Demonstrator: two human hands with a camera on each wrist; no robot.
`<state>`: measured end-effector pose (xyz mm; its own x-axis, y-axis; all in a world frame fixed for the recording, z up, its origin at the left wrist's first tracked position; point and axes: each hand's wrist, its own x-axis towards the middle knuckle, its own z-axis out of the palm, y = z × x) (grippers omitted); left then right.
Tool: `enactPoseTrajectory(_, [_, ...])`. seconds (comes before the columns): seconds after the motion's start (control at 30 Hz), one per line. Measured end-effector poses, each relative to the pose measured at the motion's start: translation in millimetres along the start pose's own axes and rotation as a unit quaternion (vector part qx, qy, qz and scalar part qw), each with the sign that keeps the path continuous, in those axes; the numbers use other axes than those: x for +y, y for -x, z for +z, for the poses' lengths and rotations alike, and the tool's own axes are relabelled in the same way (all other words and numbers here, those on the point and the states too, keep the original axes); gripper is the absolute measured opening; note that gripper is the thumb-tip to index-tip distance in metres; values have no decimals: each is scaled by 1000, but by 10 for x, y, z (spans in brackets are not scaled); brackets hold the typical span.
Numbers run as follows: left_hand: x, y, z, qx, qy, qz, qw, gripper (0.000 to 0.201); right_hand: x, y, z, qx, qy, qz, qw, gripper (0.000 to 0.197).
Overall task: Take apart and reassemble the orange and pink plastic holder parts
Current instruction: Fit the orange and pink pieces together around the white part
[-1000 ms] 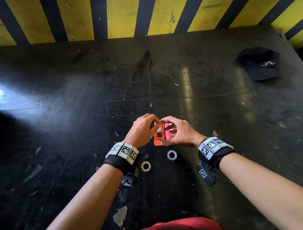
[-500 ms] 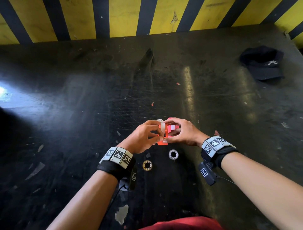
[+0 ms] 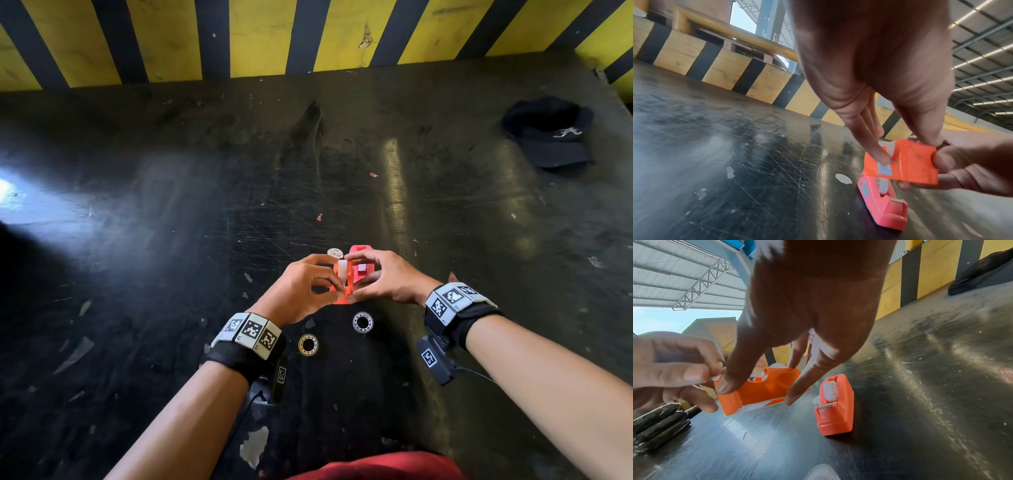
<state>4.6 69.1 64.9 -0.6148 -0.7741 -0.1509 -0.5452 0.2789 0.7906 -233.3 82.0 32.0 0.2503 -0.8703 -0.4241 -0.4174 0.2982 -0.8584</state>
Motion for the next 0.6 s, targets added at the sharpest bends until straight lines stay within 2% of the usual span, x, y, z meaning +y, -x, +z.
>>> enactPoseTrajectory(0.13, [-42, 20, 44, 14, -85, 34, 996, 10, -44, 46, 6, 11, -46, -7, 999, 79])
enactPoseTrajectory(0.27, [-53, 95, 80, 31, -39, 34, 998, 13, -52, 19, -20, 20, -50, -9, 999, 79])
enactPoseTrajectory(0.37, [-54, 75, 52, 71, 82, -15, 994, 38, -32, 22, -29, 23, -37, -7, 999, 84])
enactPoseTrajectory(0.43, [-53, 28, 14, 79, 89, -54, 991, 50, -45, 26, -23, 21, -28, -7, 999, 87])
enactPoseTrajectory(0.53, [-69, -49, -22, 35, 53, -79, 995, 83, -96, 40, 3, 9, -12, -13, 1000, 91])
enactPoseTrajectory(0.6, [-83, -90, -29, 2, 57, -81, 995, 97, -118, 41, 11, 3, -9, -16, 1000, 93])
